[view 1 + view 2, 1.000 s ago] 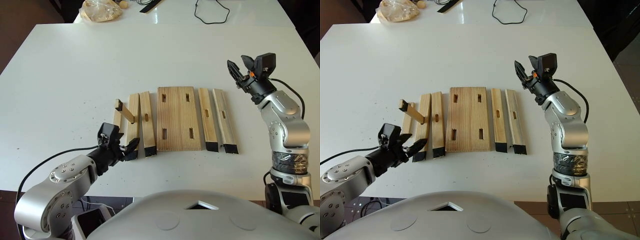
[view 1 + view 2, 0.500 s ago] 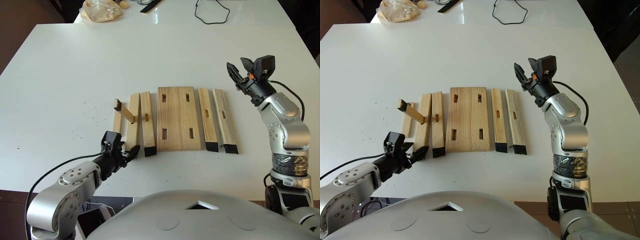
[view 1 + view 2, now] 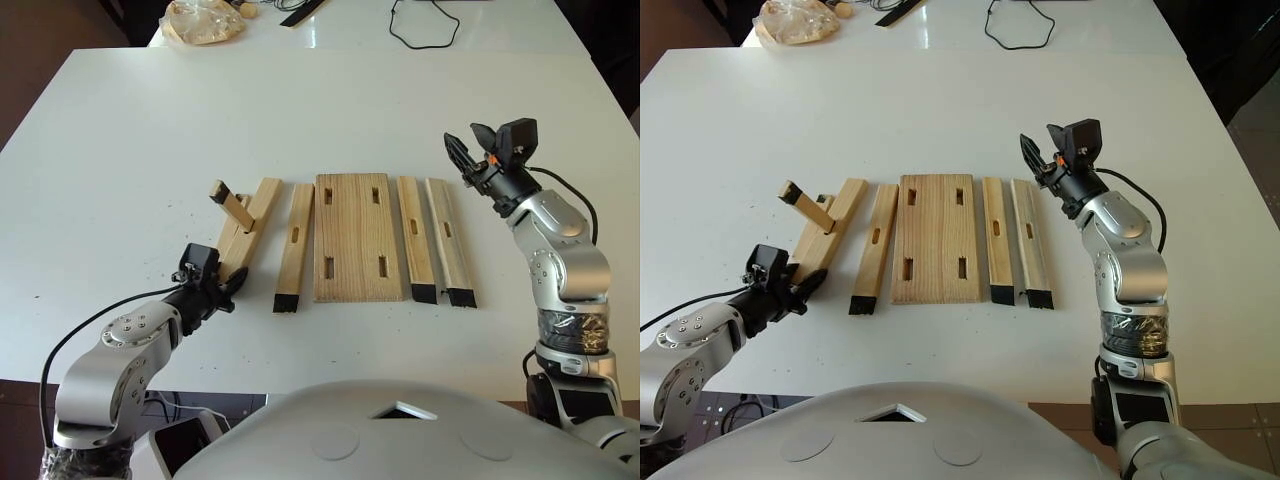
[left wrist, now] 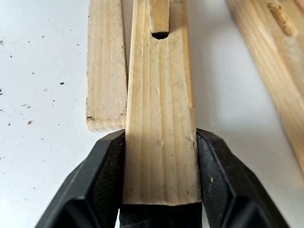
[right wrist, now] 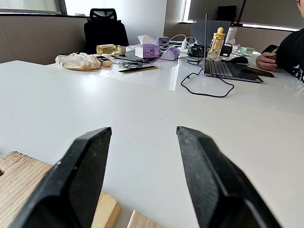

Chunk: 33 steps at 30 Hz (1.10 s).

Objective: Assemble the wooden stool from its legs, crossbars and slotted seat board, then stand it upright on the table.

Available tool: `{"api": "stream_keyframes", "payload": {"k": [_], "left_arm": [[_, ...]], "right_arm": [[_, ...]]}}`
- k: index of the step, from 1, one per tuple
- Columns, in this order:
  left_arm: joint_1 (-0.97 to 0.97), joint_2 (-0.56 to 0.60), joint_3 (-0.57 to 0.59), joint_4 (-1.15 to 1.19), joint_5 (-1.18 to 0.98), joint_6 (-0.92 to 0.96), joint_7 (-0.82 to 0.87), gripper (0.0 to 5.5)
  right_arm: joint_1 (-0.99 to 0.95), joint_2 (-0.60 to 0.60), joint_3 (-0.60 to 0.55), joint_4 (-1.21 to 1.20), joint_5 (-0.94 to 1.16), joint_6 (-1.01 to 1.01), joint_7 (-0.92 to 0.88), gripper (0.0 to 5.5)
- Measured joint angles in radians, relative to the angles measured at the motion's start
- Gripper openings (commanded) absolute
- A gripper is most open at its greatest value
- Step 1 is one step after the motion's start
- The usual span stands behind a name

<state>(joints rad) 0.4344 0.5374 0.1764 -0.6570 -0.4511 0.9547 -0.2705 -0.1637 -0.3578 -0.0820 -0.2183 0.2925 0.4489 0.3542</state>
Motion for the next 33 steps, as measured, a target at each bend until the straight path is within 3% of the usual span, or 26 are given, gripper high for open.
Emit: {"api": "stream_keyframes", "payload": {"k": [15,22,28,31,33], "left_arm": [[-0.037,-0.027,0.002,0.026,-0.067,-0.089,-0.116,2.03],[-0.167,-0.032,0.099,0.036,-0.111,-0.111,-0.12,2.03],[-0.439,0.008,0.157,0.013,-0.212,-0.186,-0.18,2.03],[-0.586,0.01,0.161,0.011,-0.318,-0.19,-0.208,2.03],[-0.668,0.009,0.16,0.012,-0.409,-0.186,-0.227,2.03]], "right_arm": [[-0.019,-0.001,-0.001,0.023,-0.007,-0.014,0.007,2.53],[-0.045,0.002,-0.003,0.035,0.005,-0.024,0.023,2.53],[-0.09,-0.011,-0.071,-0.082,0.252,0.017,0.192,2.53],[-0.127,-0.076,-0.105,-0.106,0.415,0.092,0.326,2.53],[-0.166,-0.128,-0.126,-0.107,0.514,0.148,0.412,2.83]]}}
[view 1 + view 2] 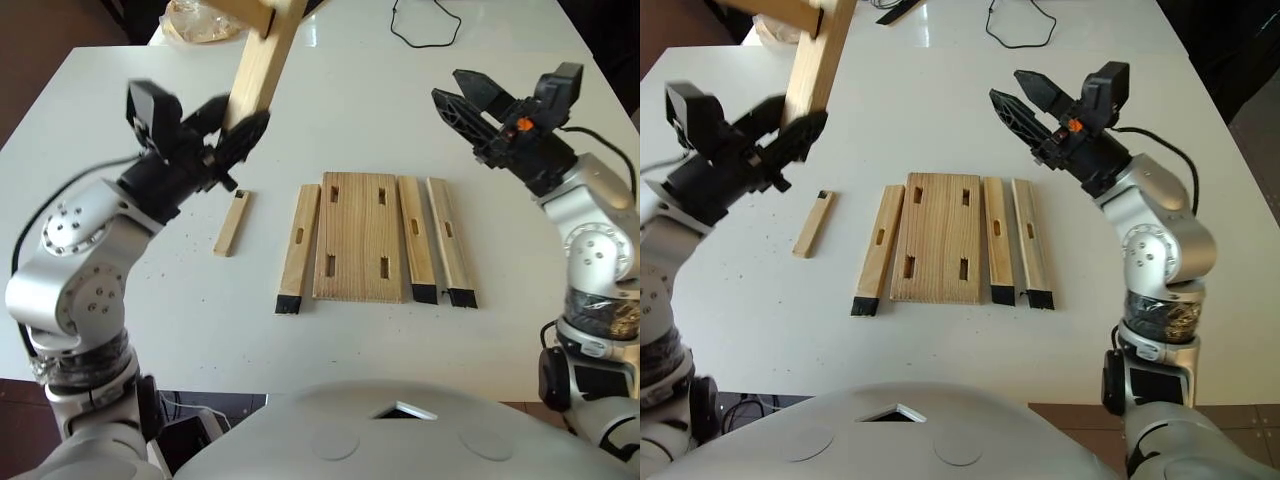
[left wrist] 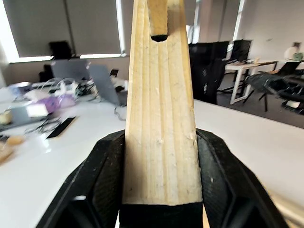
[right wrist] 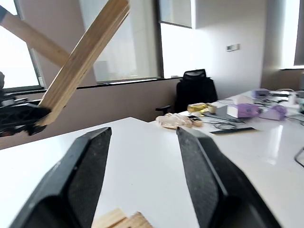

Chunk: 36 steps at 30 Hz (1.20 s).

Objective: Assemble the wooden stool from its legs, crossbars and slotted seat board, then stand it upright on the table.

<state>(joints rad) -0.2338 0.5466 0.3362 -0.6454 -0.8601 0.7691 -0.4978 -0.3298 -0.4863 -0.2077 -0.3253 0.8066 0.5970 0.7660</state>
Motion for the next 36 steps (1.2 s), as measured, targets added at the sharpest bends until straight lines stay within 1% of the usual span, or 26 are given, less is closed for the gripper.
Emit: {"api": "stream_keyframes", "payload": {"k": [1,4,7,12,18,26,27,29,36], "left_arm": [[-0.024,0.0,-0.002,0.002,-0.042,0.002,-0.013,2.03],[-0.071,0.016,-0.012,-0.001,-0.146,0.006,-0.06,2.03],[-0.076,0.04,-0.033,-0.017,-0.217,0.016,-0.098,2.03],[-0.076,0.075,-0.083,-0.032,-0.322,0.045,-0.144,2.03],[-0.077,0.12,-0.118,-0.012,-0.364,0.051,-0.208,2.03],[-0.058,0.159,-0.147,0.001,-0.35,0.046,-0.269,2.03],[-0.057,0.162,-0.151,0.001,-0.339,0.045,-0.27,2.03],[-0.055,0.164,-0.156,0.001,-0.335,0.044,-0.27,2.03],[-0.037,0.172,-0.176,-0.009,-0.318,0.036,-0.297,2.03]], "right_arm": [[-0.013,-0.022,-0.005,0.002,0.046,0.03,0.039,3.0],[-0.061,-0.086,-0.017,0.016,0.162,0.119,0.139,3.02],[-0.112,-0.115,-0.009,0.038,0.214,0.174,0.184,3.02],[-0.216,-0.116,0.016,0.068,0.292,0.249,0.223,3.73],[-0.273,-0.119,0.02,0.067,0.368,0.307,0.265,3.77],[-0.304,-0.131,0.047,0.052,0.372,0.317,0.309,3.77],[-0.304,-0.136,0.05,0.047,0.371,0.317,0.316,3.59],[-0.304,-0.146,0.057,0.041,0.37,0.317,0.331,3.47],[-0.304,-0.18,0.078,0.038,0.357,0.315,0.369,2.42]]}}
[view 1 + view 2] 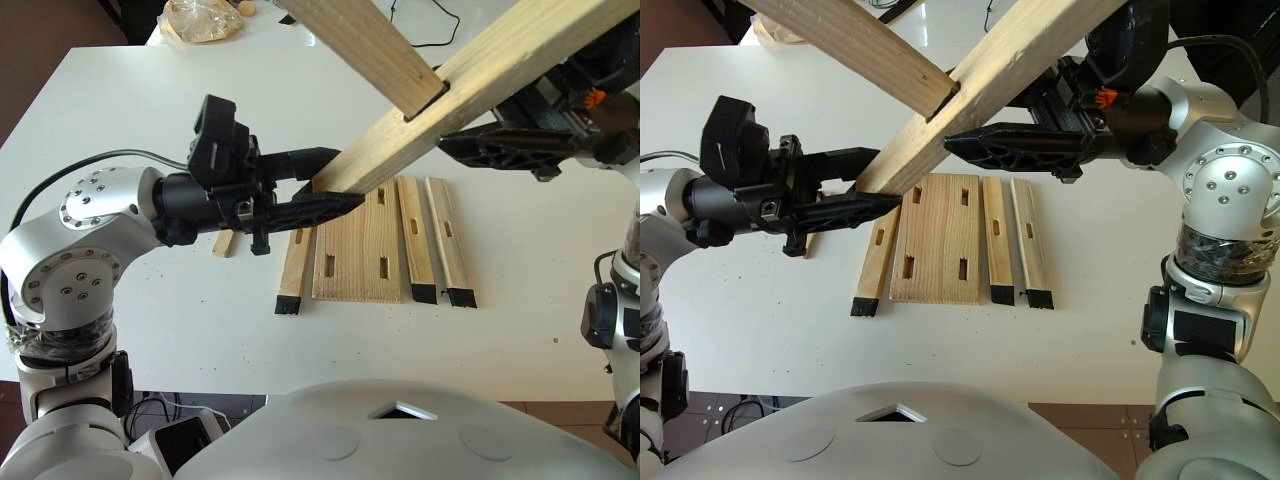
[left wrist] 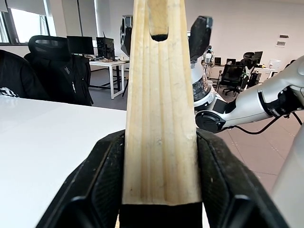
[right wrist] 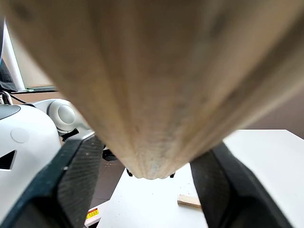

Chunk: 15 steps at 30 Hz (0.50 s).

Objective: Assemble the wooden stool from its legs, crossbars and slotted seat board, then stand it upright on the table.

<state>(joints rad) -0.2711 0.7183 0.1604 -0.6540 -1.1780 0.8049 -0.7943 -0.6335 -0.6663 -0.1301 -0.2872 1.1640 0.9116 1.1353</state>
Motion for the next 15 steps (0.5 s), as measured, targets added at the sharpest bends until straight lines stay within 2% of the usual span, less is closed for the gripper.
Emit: {"api": "stream_keyframes", "payload": {"k": [4,15], "left_arm": [[0.01,0.0,-0.012,-0.009,0.012,-0.003,-0.001,2.03],[0.01,-0.002,-0.049,-0.013,0.087,-0.035,-0.011,2.03]], "right_arm": [[0.005,-0.012,0.012,-0.008,-0.032,-0.015,0.016,2.03],[0.009,-0.033,0.028,-0.008,-0.079,-0.055,0.061,2.02]]}}
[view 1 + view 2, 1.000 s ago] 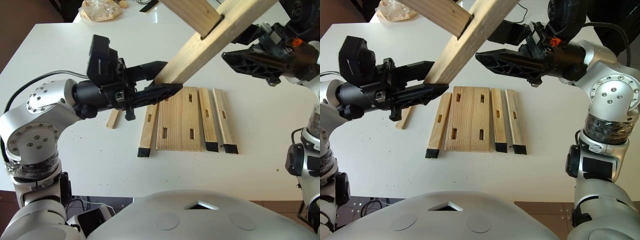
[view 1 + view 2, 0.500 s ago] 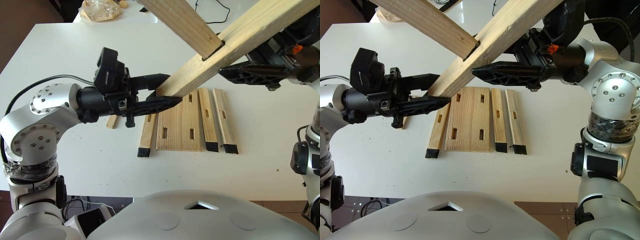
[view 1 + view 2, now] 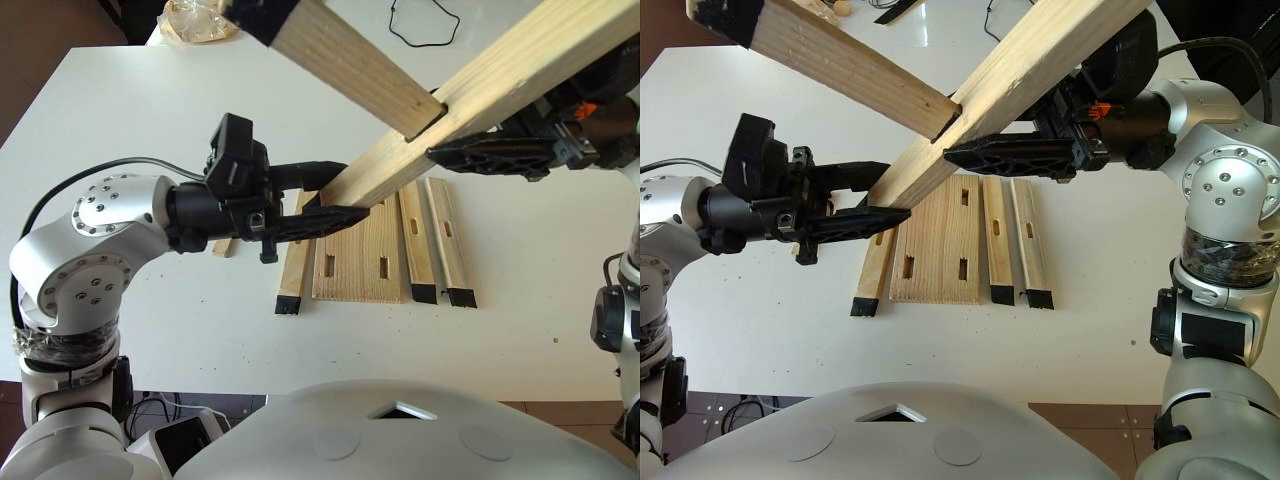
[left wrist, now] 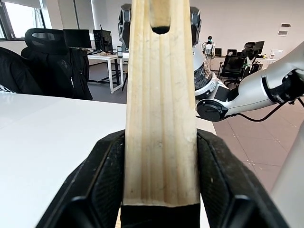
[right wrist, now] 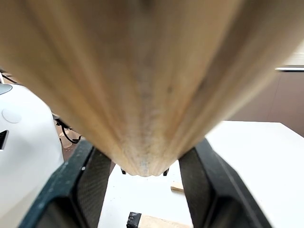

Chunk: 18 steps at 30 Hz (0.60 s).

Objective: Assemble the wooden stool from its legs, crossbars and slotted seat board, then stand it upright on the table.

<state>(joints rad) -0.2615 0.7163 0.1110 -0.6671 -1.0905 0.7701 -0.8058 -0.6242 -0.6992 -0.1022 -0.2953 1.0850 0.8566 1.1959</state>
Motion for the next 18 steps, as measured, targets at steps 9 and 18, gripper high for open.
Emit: {"api": "stream_keyframes", "payload": {"k": [9,18], "left_arm": [[0.052,0.016,-0.077,0.039,0.201,-0.051,0.039,3.66],[0.217,0.04,-0.122,0.167,0.476,-0.242,-0.029,3.74]], "right_arm": [[0.01,-0.013,0.017,0.035,-0.105,-0.049,0.007,2.02],[0.035,-0.099,0.066,0.11,-0.321,-0.202,0.116,2.02]]}}
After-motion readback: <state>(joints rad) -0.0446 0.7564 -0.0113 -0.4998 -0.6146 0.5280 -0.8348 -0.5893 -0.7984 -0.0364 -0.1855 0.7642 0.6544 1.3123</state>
